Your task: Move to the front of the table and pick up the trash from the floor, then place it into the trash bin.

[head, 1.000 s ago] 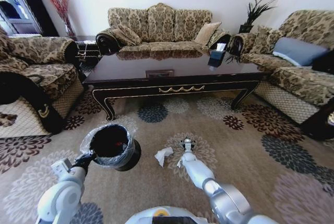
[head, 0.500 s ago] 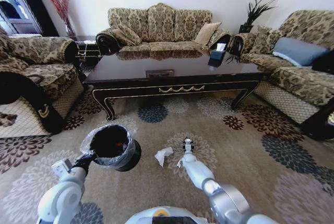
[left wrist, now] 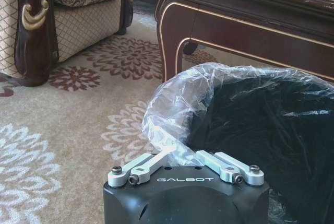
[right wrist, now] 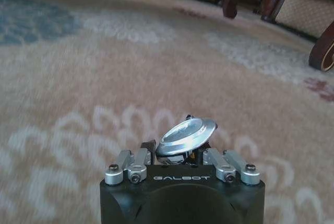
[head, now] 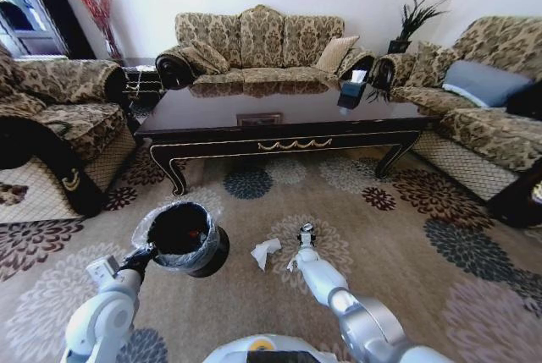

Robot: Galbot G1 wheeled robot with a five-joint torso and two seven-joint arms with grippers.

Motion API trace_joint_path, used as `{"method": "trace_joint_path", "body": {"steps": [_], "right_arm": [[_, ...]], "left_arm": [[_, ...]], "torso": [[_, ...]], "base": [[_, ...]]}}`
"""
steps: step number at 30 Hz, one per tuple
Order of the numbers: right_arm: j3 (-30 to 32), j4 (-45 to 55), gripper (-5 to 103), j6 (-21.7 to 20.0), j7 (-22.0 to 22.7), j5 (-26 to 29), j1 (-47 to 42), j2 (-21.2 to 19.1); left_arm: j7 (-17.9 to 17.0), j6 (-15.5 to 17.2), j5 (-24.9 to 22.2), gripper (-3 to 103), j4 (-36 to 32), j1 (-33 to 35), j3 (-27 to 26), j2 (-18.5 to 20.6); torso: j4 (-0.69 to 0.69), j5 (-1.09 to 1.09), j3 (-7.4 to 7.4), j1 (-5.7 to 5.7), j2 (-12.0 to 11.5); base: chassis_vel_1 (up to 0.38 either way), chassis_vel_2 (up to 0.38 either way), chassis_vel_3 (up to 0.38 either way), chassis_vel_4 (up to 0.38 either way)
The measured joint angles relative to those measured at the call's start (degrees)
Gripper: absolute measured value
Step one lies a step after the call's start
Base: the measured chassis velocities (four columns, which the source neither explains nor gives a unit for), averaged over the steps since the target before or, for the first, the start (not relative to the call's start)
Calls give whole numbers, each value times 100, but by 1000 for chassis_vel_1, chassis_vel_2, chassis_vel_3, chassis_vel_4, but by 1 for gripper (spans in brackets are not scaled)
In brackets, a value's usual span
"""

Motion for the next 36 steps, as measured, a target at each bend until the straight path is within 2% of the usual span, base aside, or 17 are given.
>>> {"method": "trace_joint_path", "body": {"steps": [3, 7, 9, 11, 13, 15, 16, 17, 20, 23, 27, 31, 32, 33, 36], "right_arm": [[-160, 383, 42, -33, 56, 179, -108, -115], [-431, 1117, 37, -81, 127, 539, -306, -320], [-633, 1723, 37, -85, 134, 810, -465, -476], [-1019, 2785, 33, -127, 137, 1408, -701, -747], [-1097, 2993, 33, -140, 136, 1524, -745, -806], [-1434, 3985, 32, -182, 87, 1904, -896, -1086], [-1434, 3985, 32, -182, 87, 1904, -896, -1086], [-1568, 4451, 28, -183, 35, 2013, -927, -1221], [-1906, 5609, 32, -208, -53, 2368, -949, -1610], [-2061, 6120, 32, -220, -115, 2539, -943, -1831], [-2315, 6954, 32, -189, -409, 2780, -893, -2216], [-2718, 7545, 32, 77, -1153, 2910, -744, -2617], [-2718, 7545, 32, 77, -1153, 2910, -744, -2617], [-2850, 7578, 35, 189, -1369, 2906, -682, -2683], [-3339, 7621, 29, 537, -2017, 2779, -512, -2800]], "left_arm": [[0, 0, -3, 3, 17, -15, 2, 3], [1, 0, -5, 3, 48, -43, 31, -9], [2, 0, 2, 3, 74, -67, 58, -35], [3, 0, 13, 3, 105, -99, 96, -74], [4, 0, 13, 3, 110, -105, 101, -78], [4, 0, 21, 3, 133, -123, 115, -84], [4, 0, 21, 3, 133, -123, 115, -84], [9, 0, 20, 3, 147, -131, 120, -85], [10, 0, 21, 3, 192, -166, 130, -76], [10, 0, 21, 3, 225, -194, 132, -70], [11, 0, 12, 3, 275, -236, 137, -60], [13, -2, 4, 3, 330, -279, 138, -46], [13, -2, 4, 3, 330, -279, 138, -46], [13, -2, 3, 3, 335, -288, 138, -47], [15, -9, 2, 3, 352, -307, 145, -66]], "torso": [[1, 1, 0, 0, 0], [0, 1, 0, 0, 0], [0, 0, 0, 0, 0], [0, 0, 0, 0, 0], [1, 0, 0, 0, 0], [0, 1, 0, 0, 0], [0, 1, 0, 0, 0], [1, 0, -1, 0, 0], [2, 0, -1, 0, 0], [0, 0, 0, 0, 0], [0, -1, 0, 0, 0], [-1, 0, 0, 0, 0], [-1, 0, 0, 0, 0], [0, 0, 0, 0, 0], [0, 0, 0, 0, 0]], "base": [[0, 0, 0, 0], [0, 0, 0, 0], [0, 0, 0, 0], [0, 0, 0, 0], [0, 0, 0, 0], [0, 0, 0, 0], [0, 0, 0, 0], [0, 0, 0, 0], [0, 0, 0, 0], [0, 0, 0, 0], [0, 0, 0, 0], [0, 0, 0, 0], [0, 0, 0, 0], [0, 0, 0, 0], [0, 0, 0, 0]]}}
